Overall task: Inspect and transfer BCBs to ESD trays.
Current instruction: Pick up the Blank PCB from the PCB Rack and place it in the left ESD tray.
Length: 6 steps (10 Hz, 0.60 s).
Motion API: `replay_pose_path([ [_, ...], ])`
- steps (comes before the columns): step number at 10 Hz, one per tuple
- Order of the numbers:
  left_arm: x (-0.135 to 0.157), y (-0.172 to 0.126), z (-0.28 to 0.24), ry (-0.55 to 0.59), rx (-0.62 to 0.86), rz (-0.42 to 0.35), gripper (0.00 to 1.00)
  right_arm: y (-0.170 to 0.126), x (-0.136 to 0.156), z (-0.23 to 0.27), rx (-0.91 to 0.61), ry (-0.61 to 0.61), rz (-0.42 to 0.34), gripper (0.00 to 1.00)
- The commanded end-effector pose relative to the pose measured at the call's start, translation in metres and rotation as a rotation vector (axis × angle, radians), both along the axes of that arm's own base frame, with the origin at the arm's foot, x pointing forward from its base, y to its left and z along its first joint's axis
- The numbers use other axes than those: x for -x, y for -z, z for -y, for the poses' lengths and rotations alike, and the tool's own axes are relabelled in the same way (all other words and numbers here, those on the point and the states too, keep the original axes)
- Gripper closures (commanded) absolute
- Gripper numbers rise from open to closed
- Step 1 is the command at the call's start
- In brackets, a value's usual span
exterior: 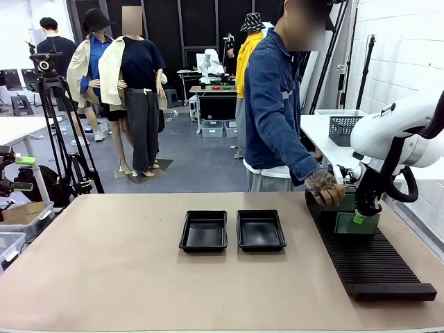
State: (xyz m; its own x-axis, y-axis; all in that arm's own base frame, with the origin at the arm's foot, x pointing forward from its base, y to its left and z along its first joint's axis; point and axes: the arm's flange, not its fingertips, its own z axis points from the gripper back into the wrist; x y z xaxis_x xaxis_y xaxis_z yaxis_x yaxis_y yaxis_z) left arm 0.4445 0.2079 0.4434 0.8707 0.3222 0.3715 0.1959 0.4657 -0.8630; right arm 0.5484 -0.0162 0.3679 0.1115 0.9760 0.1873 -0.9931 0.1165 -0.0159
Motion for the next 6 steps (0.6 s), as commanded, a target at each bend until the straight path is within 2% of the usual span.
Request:
replay_pose_path([
  [1,0.0016,-0.0022,-0.0007,0.0,0.013,-0.001,0.0,0.0001,0.0001,0.0002,0.0,0.005,0.0,1.0],
  [6,0.0016,-0.0022,-0.0007,0.0,0.013,-0.001,0.0,0.0001,0.0001,0.0002,0.0,0.005,0.0,1.0],
])
